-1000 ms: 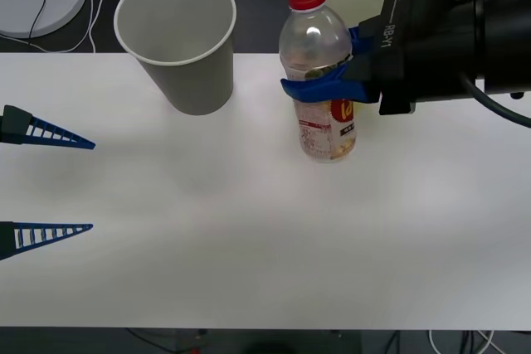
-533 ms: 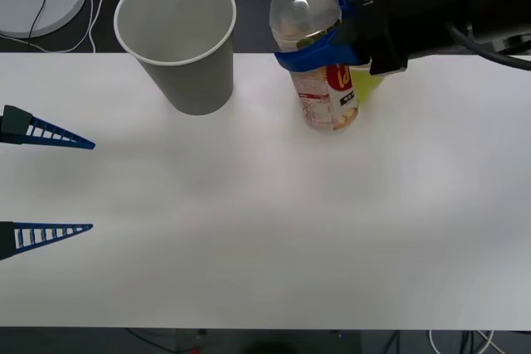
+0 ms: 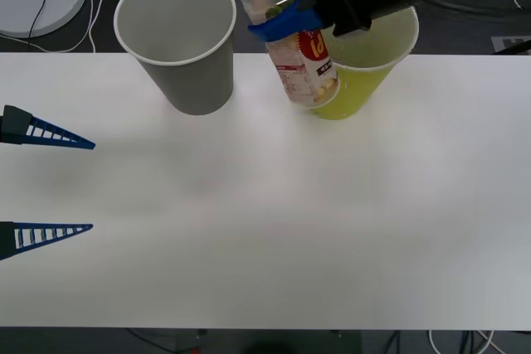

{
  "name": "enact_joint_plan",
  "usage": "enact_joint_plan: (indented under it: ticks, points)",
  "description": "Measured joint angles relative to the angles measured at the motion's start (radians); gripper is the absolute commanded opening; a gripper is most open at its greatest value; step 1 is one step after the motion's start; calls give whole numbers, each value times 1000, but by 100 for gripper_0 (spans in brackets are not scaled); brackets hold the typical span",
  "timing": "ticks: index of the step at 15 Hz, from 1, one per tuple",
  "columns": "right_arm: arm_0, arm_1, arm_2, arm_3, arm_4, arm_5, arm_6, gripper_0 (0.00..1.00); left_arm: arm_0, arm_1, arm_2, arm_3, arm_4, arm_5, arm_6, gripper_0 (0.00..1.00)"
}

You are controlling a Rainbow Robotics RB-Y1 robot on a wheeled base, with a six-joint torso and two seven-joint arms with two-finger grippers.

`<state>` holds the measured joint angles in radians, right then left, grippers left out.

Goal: Put the can into the green bin and the plastic bottle into the gray bin

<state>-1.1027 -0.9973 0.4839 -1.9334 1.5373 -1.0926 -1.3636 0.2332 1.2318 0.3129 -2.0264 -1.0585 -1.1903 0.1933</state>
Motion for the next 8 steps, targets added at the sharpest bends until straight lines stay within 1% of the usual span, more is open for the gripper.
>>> enact_joint_plan:
  ticks: [5,8]
  points:
    - [-148,66,120,138,17,-2,0,0,0,0,0,0,0,0,0,100]
    - [-209,123,159,227,33,-3,0,0,0,0,0,0,0,0,0,100]
